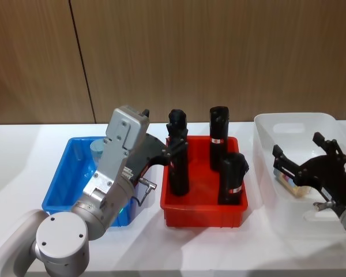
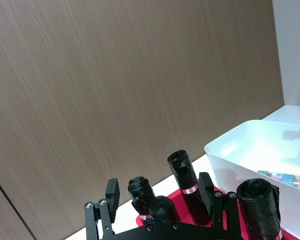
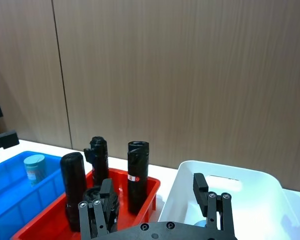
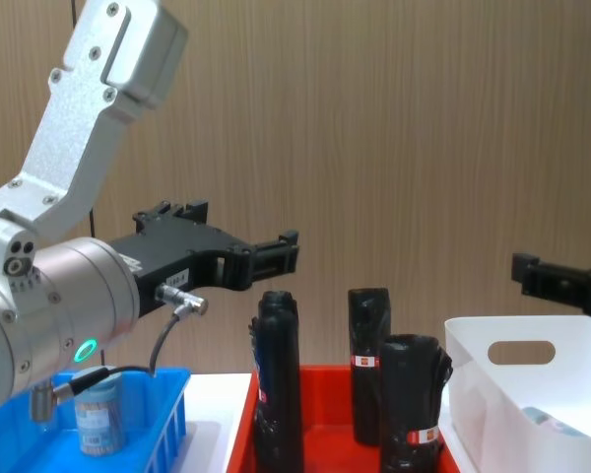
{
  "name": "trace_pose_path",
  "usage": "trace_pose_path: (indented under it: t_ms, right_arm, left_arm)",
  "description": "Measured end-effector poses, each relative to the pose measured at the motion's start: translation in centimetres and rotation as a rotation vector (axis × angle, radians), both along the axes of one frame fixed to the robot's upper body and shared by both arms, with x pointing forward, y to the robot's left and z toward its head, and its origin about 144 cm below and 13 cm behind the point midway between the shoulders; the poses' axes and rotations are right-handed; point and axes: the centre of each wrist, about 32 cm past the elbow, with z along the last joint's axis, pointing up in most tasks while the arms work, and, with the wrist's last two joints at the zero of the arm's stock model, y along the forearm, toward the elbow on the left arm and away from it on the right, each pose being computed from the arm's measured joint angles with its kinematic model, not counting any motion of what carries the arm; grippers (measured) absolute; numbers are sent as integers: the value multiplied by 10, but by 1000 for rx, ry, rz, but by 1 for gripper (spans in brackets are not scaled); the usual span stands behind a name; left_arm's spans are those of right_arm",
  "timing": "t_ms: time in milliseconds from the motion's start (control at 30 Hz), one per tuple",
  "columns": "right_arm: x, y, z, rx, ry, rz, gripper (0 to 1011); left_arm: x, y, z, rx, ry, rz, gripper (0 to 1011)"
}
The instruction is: Pick the cotton swabs from the blue box and place them into the white box.
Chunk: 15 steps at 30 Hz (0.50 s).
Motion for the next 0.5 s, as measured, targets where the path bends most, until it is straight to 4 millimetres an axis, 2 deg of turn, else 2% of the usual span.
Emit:
trace_pose_path:
  t_ms: [500]
  right_arm:
    - [7, -1, 8, -8, 106, 110, 1002]
  left_arm:
    - [0, 0, 0, 0, 1, 0, 1004]
